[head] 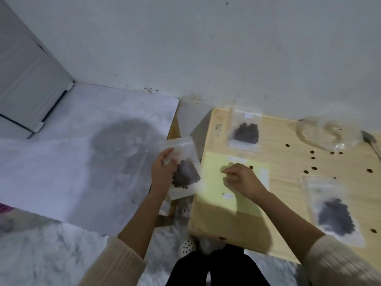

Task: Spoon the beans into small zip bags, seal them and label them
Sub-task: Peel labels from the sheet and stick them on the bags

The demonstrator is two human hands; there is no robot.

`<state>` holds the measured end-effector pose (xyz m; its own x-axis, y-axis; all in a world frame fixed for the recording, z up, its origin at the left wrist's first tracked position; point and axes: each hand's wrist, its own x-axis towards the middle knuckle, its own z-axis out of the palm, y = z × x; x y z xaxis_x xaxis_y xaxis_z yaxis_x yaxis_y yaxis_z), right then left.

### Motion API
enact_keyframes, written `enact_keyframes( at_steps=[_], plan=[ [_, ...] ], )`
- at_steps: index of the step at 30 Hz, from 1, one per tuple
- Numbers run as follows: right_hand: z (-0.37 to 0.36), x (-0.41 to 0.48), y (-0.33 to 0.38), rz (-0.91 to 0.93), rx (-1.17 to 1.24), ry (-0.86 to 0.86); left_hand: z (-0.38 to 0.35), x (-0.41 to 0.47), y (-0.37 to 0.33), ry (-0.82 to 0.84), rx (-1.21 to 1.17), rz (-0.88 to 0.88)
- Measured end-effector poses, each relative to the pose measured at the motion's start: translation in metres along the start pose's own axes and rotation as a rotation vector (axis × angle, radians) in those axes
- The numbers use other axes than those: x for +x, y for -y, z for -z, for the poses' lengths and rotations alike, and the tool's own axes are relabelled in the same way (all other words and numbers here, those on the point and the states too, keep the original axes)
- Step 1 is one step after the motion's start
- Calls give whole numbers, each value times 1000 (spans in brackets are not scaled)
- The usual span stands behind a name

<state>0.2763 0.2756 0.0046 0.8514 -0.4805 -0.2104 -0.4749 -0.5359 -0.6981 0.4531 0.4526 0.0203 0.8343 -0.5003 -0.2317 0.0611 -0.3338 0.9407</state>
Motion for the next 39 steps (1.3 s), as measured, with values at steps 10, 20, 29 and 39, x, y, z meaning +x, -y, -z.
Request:
enact_keyframes(
  at_steps=[10, 20, 29, 39],
  plan=[
    [-7, 10, 5, -21, -54, 25, 17, -8, 7, -23, -38, 23],
    [28, 27, 55, -136, 436, -284, -23, -5, -25, 208, -76, -101],
    [37, 20, 83, -191, 671, -370, -60, -19, -54, 326, -306, -51],
    [41, 13, 79, -167, 525, -443, -69, -20, -61, 334, -345, 10]
  ],
)
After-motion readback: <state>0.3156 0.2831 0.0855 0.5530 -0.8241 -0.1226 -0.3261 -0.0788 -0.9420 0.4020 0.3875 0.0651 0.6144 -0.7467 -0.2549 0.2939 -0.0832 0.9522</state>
